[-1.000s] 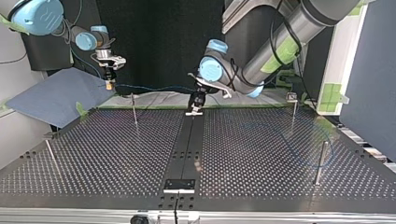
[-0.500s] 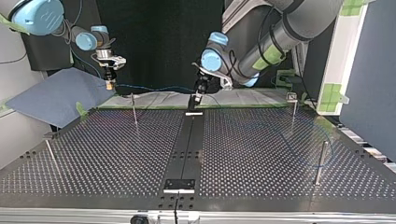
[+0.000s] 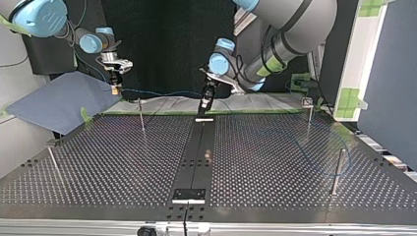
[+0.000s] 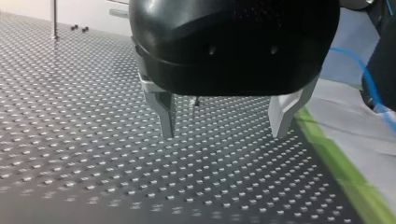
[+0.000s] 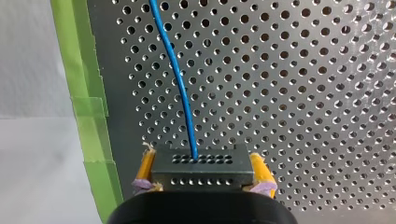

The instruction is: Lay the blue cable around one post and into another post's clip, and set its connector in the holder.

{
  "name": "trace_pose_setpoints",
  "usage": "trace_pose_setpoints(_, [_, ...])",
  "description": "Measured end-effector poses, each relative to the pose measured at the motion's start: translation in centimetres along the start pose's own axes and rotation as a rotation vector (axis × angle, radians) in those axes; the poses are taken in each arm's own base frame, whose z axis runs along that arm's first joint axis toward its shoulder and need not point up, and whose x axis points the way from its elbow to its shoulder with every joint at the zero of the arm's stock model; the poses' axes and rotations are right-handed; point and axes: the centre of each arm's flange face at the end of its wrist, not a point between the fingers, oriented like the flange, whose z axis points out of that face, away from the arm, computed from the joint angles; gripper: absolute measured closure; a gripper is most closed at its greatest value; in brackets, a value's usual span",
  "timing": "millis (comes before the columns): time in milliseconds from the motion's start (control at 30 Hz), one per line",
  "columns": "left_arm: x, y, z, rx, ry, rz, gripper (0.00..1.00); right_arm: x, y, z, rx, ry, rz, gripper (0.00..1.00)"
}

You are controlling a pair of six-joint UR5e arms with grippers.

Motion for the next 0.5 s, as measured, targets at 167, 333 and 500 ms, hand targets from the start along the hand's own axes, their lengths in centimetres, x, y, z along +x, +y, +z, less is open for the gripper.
trace_pose_setpoints(167, [4.0,0.6,-1.1,-0.012,0.035,0.005,0.01,0.0,0.0,0.1,0.001,0.000,0.000,1.00])
trace_pose_setpoints(333, [8.0,1.5,-2.9,-0.029,0.080,0.009,0.01,0.1,0.0,0.3,0.002,0.002,-0.002,1.00])
trace_pose_setpoints(500, [10.6,1.7,-3.8,-0.033,0.097,0.009,0.01,0.1,-0.1,0.3,0.003,0.001,-0.001,1.00])
